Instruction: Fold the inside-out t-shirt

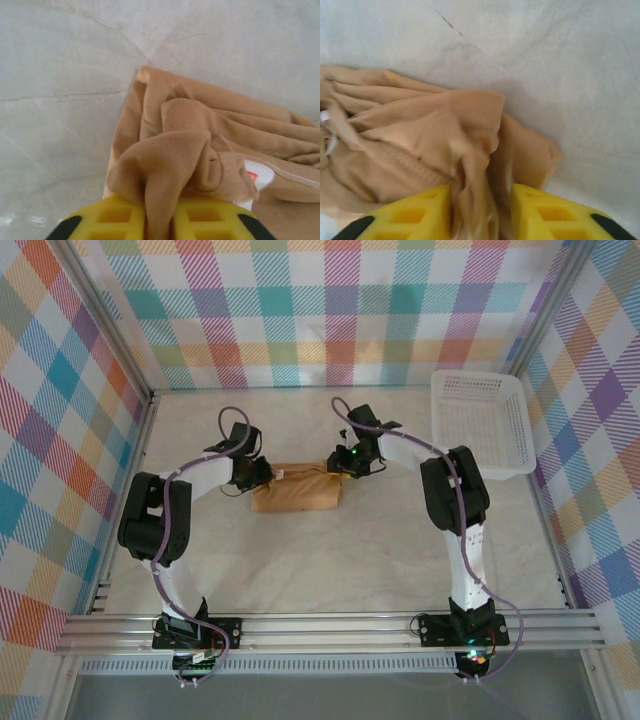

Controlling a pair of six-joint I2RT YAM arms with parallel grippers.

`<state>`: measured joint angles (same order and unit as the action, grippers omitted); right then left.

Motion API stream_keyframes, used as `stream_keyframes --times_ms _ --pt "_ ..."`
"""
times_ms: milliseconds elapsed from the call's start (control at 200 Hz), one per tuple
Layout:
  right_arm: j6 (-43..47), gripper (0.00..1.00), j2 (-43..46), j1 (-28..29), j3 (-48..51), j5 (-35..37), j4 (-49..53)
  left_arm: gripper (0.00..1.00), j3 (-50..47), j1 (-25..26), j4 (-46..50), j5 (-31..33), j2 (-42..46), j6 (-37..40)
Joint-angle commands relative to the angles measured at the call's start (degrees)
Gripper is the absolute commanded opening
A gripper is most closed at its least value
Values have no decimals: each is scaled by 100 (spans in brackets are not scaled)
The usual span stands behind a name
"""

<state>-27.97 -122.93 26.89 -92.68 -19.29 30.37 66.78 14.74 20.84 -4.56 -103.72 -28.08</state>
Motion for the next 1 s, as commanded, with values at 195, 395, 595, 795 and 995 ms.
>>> stream_keyframes --times_ms 195,395,595,795,995 --pt "-1773 36 1096 429 502 -61 0 53 802 171 1876 1594 887 -578" --pt "-2978 23 511 519 386 -541 -606 50 143 432 386 -433 918 -1454" --pt "-3426 22 -360 266 233 -417 -379 46 615 452 -104 -878 -644 -1661" --pt "-3162 22 -514 83 439 220 -9 45 1031 58 255 -472 -1372 -1318" --pt "-2641 27 -1171 79 -789 392 406 45 1833 -110 728 -166 -1815 -989"
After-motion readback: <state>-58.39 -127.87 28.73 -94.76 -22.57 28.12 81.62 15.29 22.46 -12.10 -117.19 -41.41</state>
